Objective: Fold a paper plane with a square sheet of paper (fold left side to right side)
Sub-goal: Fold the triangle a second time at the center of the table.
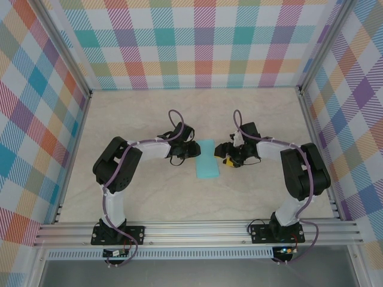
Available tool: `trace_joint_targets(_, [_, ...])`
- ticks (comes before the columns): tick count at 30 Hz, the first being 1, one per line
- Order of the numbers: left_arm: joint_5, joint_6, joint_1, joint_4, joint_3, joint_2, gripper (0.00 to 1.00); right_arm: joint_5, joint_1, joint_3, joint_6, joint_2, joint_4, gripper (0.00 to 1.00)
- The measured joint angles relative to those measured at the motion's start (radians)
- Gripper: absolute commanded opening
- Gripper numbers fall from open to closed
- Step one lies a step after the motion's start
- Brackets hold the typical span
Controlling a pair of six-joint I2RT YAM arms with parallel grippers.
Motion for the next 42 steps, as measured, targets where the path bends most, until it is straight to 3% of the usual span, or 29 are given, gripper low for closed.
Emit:
trace_joint_targets(23, [-0.001, 0.000, 0.000, 0.033, -0.023, -0.006, 0.25, -0.006, 0.076, 0.024, 0.046, 0.053, -0.029, 0.53])
trace_joint_targets(25, [0.001, 0.000, 0.000, 0.050, -0.038, -0.014, 0.27, -0.006, 0.076, 0.029, 0.056, 0.053, -0.021, 0.51])
trace_joint_targets(27, [0.001, 0.006, 0.000, 0.054, -0.059, -0.034, 0.35, -0.006, 0.076, 0.045, 0.063, 0.055, -0.014, 0.50])
trace_joint_targets(30, [0.000, 0.033, -0.002, 0.044, -0.089, -0.093, 0.44, -0.014, 0.076, 0.079, 0.068, 0.069, -0.001, 0.48])
trace_joint_targets(37, [0.019, 0.153, -0.034, 0.090, -0.195, -0.372, 0.52, -0.032, 0.076, 0.164, 0.077, 0.121, 0.007, 0.40])
trace_joint_targets(42, [-0.023, 0.263, -0.196, 0.104, -0.269, -0.494, 0.55, -0.036, 0.076, 0.217, 0.071, 0.137, -0.014, 0.35])
